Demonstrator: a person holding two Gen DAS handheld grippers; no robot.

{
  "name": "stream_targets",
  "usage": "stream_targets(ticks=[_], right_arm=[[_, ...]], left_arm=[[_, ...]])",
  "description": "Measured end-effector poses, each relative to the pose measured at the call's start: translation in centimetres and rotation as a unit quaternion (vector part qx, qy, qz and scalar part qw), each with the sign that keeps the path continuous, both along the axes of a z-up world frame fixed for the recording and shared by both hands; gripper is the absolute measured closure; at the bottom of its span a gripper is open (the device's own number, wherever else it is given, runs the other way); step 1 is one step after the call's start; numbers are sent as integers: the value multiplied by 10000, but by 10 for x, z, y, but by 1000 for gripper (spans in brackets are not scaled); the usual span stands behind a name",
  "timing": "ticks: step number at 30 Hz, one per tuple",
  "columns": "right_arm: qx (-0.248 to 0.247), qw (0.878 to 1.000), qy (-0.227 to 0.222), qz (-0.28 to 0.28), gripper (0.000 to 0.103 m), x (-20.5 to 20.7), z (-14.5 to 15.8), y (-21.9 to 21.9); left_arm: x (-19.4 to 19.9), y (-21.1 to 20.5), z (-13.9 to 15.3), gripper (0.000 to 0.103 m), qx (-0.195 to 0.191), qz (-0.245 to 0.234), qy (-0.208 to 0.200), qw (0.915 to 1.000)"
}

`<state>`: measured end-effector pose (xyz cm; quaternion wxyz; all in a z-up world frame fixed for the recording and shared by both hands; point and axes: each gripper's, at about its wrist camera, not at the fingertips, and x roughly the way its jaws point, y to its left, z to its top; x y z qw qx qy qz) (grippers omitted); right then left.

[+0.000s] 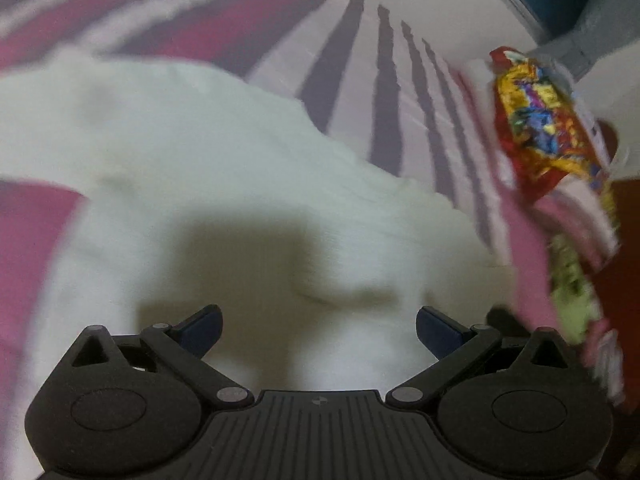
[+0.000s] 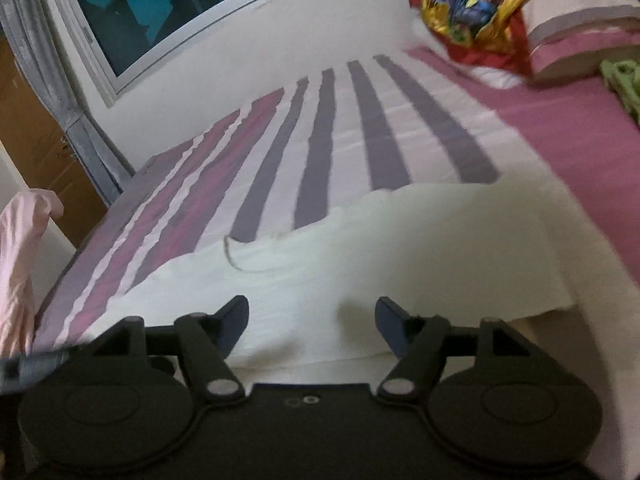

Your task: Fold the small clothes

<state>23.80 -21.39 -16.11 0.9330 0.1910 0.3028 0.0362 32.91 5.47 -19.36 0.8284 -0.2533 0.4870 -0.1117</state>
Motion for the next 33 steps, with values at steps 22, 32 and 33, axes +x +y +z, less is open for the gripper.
stream_targets(ticks=[22, 32, 33], right_arm=[[306, 9973, -17, -663, 33, -27, -19, -60], [17, 9946, -360, -975, 33, -18, -7, -64], [-15, 9947, -363, -957, 33, -14, -7, -62]], left_arm=[[20, -17, -54, 99, -1214, 1247, -190, 9846], [26, 47, 22, 99, -1001, 1451, -1461, 9734], [27, 58, 21, 99, -934, 1561, -1465, 9723]])
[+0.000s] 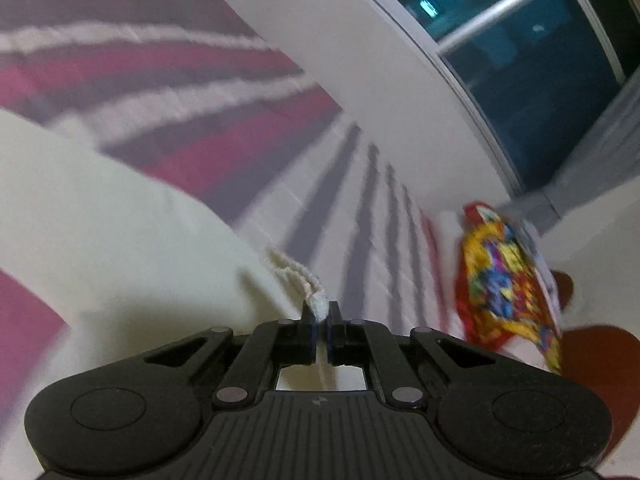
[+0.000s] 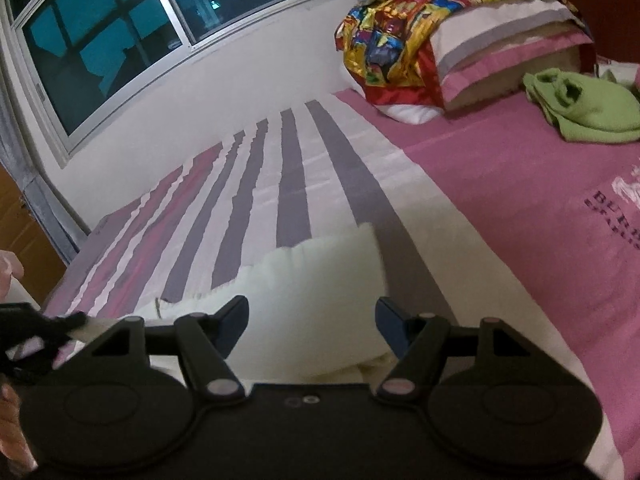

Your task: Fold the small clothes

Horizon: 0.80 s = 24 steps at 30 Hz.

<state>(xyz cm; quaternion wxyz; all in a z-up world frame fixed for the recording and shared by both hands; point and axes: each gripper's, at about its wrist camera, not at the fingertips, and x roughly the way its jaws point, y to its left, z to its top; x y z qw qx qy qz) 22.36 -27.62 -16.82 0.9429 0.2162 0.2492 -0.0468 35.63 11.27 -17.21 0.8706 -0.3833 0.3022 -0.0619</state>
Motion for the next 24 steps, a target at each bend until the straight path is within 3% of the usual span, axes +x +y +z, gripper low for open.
stream_targets(ticks=[3, 8, 10, 12, 17, 21, 24], right_arm=[[-93, 9998, 108, 99, 36, 12, -4, 7], [-174, 9985, 413, 313, 43, 35, -20, 27], [-184, 9978, 503, 380, 46, 43, -25, 34], [-278, 9969, 592, 429, 47, 51, -30, 41], [-948, 9861, 1246, 563, 51, 66, -47, 53], [-851, 9896, 1006, 574, 49, 58, -36, 60], [-1170, 9858, 961, 730, 41, 61, -35, 81]], left_arm=[[8, 29, -11, 99, 111, 259, 179, 9994], [17, 37, -51, 98, 506, -88, 840, 9951], [15, 41, -61, 98, 520, 67, 1023, 9934], [10, 51, -65, 98, 310, 126, 1093, 9934], [-15, 67, -50, 98, 672, 244, 1087, 9915], [-33, 73, -47, 98, 789, 323, 946, 9919], [-29, 67, -47, 98, 781, 186, 1028, 9915]])
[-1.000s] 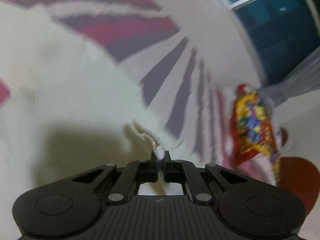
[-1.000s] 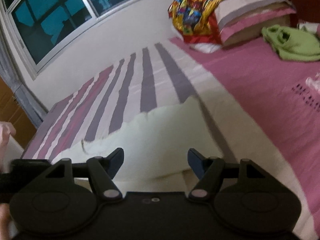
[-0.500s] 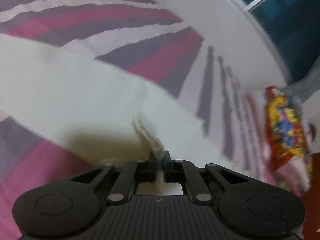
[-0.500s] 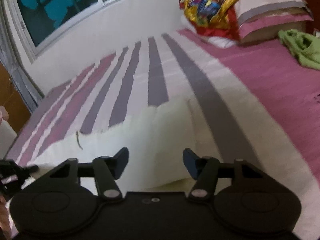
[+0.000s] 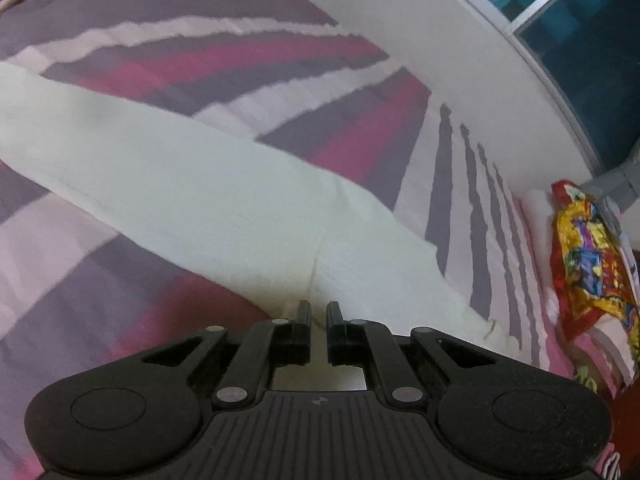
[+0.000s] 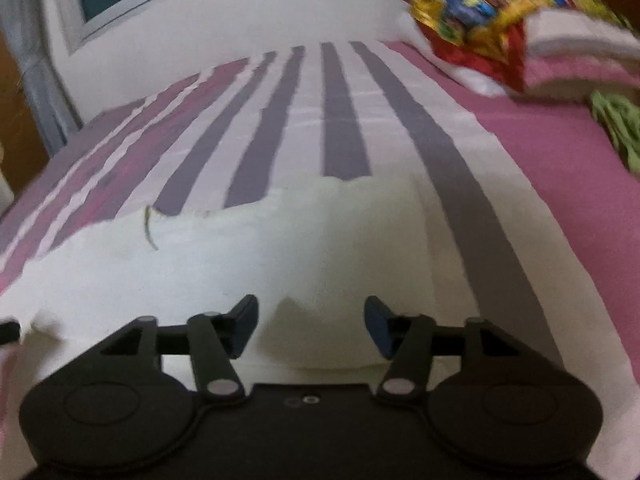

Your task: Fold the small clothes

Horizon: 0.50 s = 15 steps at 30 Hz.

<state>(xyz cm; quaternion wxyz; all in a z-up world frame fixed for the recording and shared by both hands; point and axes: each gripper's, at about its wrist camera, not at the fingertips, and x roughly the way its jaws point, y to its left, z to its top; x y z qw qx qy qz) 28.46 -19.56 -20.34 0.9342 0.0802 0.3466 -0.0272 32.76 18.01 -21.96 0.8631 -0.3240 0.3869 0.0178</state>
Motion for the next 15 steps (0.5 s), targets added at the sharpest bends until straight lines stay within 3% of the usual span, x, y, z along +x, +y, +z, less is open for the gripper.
stream_targets(ticks=[3, 10, 12, 15], right_arm=[[-382, 9981, 470, 84, 41, 14, -17, 11], [-126, 9994, 253, 210, 42, -5, 2, 22], [-112, 9984, 456, 326, 42, -4, -1, 30], [77, 9983, 275, 514, 42, -15, 8, 45]], left_arm=[[8, -5, -12, 98, 37, -73, 371, 9993], [-10, -2, -5, 98, 90, -138, 447, 9989], [-20, 8, -5, 98, 73, -60, 479, 9988], [-35, 29, -6, 98, 144, 168, 554, 9982]])
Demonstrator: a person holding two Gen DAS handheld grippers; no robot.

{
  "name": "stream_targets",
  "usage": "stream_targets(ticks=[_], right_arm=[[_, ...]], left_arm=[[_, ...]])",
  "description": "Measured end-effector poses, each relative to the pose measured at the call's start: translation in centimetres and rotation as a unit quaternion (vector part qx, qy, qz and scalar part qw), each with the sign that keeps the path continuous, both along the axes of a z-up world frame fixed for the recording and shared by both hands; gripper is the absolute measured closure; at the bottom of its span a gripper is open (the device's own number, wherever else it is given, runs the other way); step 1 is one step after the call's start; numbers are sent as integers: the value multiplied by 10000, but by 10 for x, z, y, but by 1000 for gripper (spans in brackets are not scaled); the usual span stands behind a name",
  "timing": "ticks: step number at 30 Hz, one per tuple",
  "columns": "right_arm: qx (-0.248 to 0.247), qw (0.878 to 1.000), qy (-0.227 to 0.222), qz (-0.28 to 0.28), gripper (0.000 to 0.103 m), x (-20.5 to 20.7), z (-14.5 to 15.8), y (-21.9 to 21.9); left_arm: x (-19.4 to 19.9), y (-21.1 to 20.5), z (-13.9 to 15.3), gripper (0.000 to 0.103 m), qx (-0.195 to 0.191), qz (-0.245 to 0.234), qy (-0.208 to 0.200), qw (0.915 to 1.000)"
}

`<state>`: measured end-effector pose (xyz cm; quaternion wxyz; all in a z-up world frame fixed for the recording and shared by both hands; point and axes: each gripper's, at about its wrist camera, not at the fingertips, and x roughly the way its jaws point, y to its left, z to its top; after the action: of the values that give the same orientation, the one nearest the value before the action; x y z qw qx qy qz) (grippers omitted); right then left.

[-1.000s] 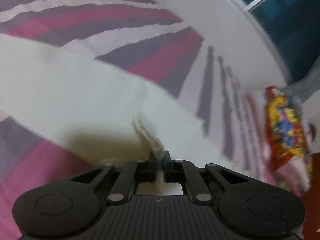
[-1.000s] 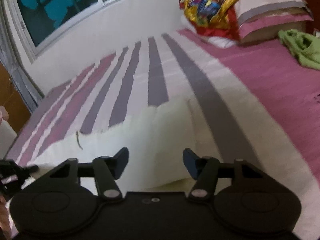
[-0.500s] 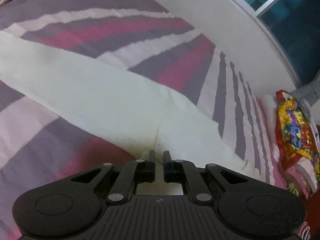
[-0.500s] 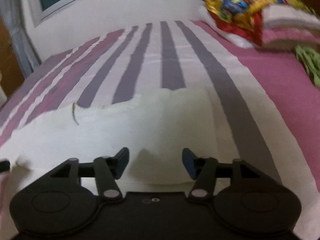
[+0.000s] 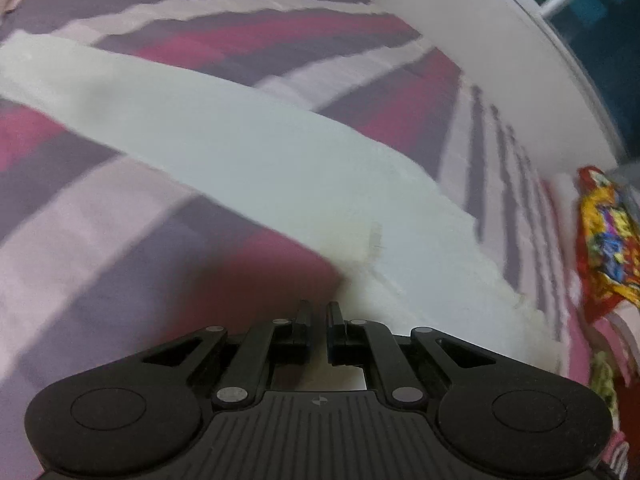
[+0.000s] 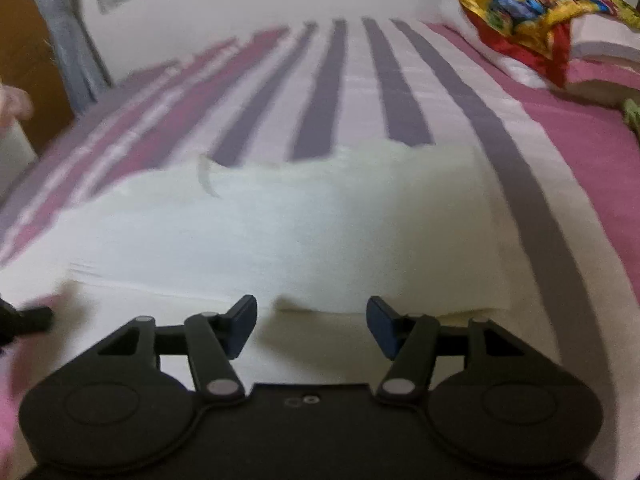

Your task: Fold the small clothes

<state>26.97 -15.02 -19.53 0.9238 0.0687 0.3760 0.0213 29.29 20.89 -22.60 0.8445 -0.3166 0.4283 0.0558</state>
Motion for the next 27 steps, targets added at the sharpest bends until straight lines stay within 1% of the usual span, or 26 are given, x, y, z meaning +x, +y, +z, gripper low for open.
stream_targets(ticks=[1, 4, 8, 11, 15, 19, 23, 24, 25, 26, 27], right_arm=[[-60, 9999, -38, 99, 41, -2, 2, 9], [-206, 9989, 46, 426, 42, -4, 1, 33], [180, 9984, 93, 519, 41, -11, 1, 52], [230, 9971, 66, 717, 41, -18, 5, 70], [246, 9954, -17, 929, 40, -27, 13, 87], [311, 9937, 52, 1075, 40, -28, 13, 100], [349, 9920, 120, 1210, 40, -28, 10, 116], [352, 9915, 139, 1248, 40, -28, 9, 120], [373, 9910, 155, 1276, 40, -29, 9, 123], [403, 9904, 181, 1312, 40, -29, 8, 127], [426, 9899, 208, 1333, 40, -28, 7, 130]], left_arm=[[-4, 8, -1, 98, 49, 93, 47, 9999], [-18, 31, -3, 98, 95, 368, 101, 9992], [-33, 57, -2, 98, 178, 583, 75, 9981], [-40, 84, -4, 98, 29, 882, 70, 9961], [-52, 133, -16, 98, -323, 1607, 4, 9865], [-61, 174, -28, 98, -741, 2210, -97, 9724], [-63, 201, -40, 98, -1115, 2513, -139, 9614], [-62, 204, -42, 98, -1173, 2563, -135, 9594], [-62, 207, -43, 96, -1153, 2583, -126, 9591], [-61, 208, -43, 76, -1096, 2567, -130, 9602], [-61, 209, -42, 41, -1054, 2537, -229, 9613]])
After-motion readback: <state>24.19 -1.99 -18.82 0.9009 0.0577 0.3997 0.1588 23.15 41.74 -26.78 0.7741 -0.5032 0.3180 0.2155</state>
